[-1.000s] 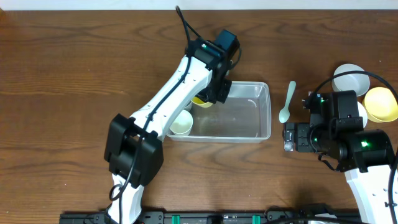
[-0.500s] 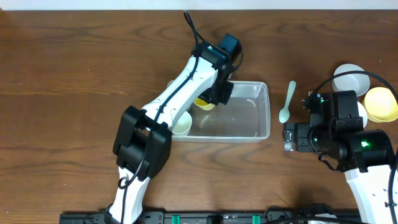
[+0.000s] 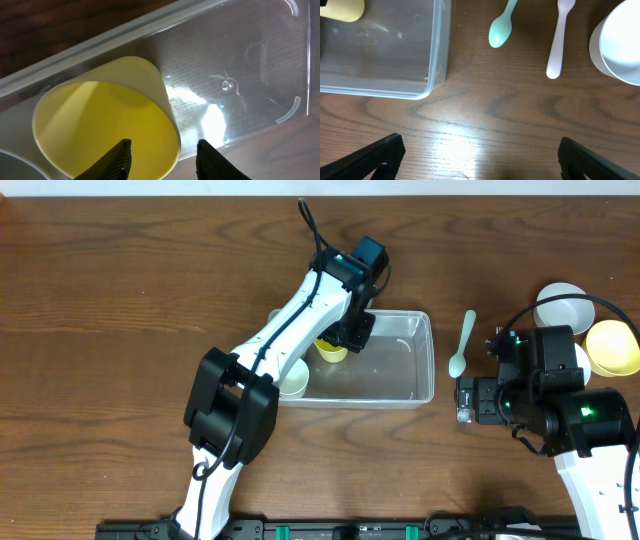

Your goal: Pack container

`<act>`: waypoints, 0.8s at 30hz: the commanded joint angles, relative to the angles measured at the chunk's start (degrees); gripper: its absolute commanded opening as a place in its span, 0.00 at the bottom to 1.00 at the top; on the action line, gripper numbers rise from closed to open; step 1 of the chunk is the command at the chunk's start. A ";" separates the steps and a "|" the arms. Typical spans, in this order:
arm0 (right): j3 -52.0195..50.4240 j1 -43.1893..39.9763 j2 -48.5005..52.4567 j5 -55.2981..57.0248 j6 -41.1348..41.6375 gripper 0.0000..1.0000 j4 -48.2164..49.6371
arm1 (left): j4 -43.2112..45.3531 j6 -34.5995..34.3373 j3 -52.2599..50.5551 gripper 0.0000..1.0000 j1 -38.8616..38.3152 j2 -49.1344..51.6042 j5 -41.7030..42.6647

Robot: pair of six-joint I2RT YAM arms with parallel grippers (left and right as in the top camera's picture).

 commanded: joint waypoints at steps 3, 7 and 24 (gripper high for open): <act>0.92 -0.31 0.00 0.37 -0.81 0.99 -0.20 | -1.38 0.35 0.57 0.49 0.09 -0.83 -2.23; 0.92 -0.31 0.00 0.35 -0.81 0.99 -0.17 | -2.69 0.35 0.63 0.54 0.09 -5.53 -5.57; 2.86 -0.33 -0.07 0.48 4.48 0.99 -0.92 | -8.66 -2.54 -3.93 0.56 14.49 -36.00 -9.90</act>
